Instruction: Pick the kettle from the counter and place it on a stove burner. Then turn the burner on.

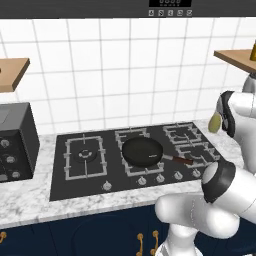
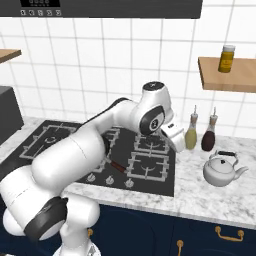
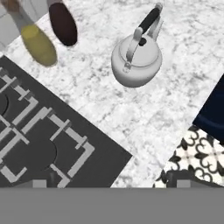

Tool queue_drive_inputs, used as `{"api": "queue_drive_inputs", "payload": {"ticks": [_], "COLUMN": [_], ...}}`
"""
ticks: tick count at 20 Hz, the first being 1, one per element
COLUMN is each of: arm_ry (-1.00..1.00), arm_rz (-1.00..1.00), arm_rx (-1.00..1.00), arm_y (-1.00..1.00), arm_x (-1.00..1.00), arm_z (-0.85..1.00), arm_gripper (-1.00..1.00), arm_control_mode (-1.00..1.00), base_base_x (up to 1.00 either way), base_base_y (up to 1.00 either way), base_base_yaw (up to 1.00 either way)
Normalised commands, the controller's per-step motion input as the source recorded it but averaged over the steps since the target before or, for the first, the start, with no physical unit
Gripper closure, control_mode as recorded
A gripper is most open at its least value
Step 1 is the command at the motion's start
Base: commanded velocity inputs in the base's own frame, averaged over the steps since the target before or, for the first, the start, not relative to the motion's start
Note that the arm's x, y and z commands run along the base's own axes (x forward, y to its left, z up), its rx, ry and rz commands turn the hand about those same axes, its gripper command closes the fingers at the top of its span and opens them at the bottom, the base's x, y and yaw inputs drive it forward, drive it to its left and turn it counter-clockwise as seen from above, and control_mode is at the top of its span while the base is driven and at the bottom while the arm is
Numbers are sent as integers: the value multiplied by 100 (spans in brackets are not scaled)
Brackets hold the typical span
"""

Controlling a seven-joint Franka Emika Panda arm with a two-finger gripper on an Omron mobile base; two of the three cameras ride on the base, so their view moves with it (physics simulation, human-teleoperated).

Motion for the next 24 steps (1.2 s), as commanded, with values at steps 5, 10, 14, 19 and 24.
{"api": "queue_drive_inputs", "payload": {"ticks": [5, 10, 14, 19, 24], "arm_ry": [-14, -7, 0, 0, 1], "arm_rz": [-38, -18, -4, 0, 0], "arm_rx": [-1, 2, 13, 9, 1], "arm_y": [-80, -67, -83, -55, -30], "arm_x": [10, 23, 33, 25, 31], "arm_z": [0, -3, -31, -21, 0], "arm_gripper": [-100, -100, -100, -100, -100], "arm_control_mode": [-100, -100, -100, -100, -100], "base_base_x": [0, 0, 0, 0, 0], "base_base_y": [0, 0, 0, 0, 0], "base_base_yaw": [0, 0, 0, 0, 0]}}
